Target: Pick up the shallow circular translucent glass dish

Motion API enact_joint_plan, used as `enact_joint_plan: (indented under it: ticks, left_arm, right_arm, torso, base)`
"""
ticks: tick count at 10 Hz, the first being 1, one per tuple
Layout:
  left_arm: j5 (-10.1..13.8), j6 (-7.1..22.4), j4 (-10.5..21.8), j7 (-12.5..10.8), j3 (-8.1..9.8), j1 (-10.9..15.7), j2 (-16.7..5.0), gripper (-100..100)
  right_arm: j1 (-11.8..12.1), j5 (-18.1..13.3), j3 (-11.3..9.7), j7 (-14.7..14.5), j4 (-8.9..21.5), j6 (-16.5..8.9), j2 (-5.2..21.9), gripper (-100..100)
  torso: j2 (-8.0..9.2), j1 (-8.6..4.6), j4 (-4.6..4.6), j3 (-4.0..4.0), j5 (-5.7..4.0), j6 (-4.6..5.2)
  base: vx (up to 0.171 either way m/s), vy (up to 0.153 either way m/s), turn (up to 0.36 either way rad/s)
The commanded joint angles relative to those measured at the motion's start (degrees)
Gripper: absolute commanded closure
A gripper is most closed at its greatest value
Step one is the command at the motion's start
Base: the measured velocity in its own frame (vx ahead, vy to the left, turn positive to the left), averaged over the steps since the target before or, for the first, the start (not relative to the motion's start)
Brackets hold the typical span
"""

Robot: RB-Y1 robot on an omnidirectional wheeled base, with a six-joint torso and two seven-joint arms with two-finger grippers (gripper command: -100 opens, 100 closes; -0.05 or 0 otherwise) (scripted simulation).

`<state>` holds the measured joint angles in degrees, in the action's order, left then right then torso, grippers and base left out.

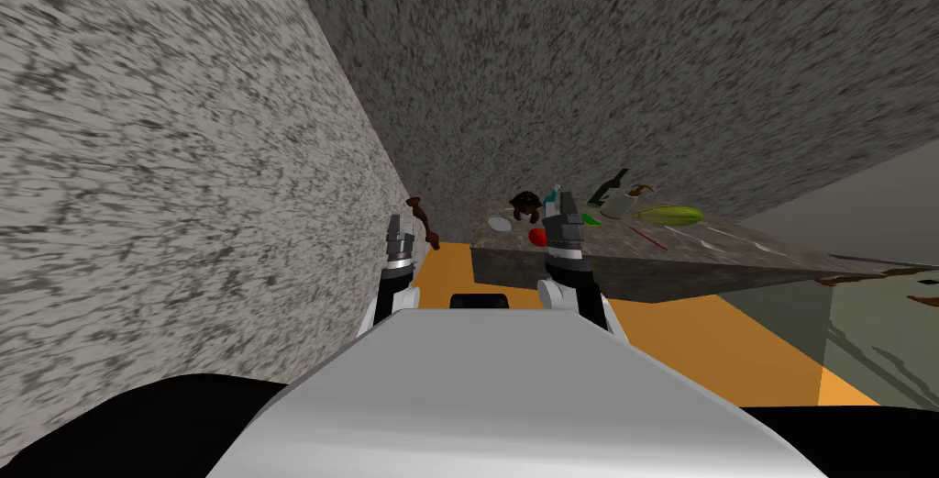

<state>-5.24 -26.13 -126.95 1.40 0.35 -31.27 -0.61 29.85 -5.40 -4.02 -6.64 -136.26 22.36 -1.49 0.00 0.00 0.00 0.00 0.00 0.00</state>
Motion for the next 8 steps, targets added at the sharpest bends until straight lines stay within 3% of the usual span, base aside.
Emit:
enact_joint_plan:
  ticks: [1,8]
  left_arm:
    - [0.0,0.0,0.0,0.0,0.0,0.0,0.0,0]
    - [0.0,0.0,0.0,0.0,0.0,0.0,0.0,0]
  right_arm:
    - [0.5,0.0,0.5,0.1,0.2,-0.1,2.3,-100]
    - [4.5,0.3,4.2,0.5,1.6,-0.4,13.0,-100]
  torso:
    - [0.0,0.0,0.0,0.0,0.0,0.0]
    - [0.08,-0.02,0.02,0.05,0.0,-0.02]
  base:
    - [-0.005,0.002,0.076]
    - [-0.016,0.0,0.134]
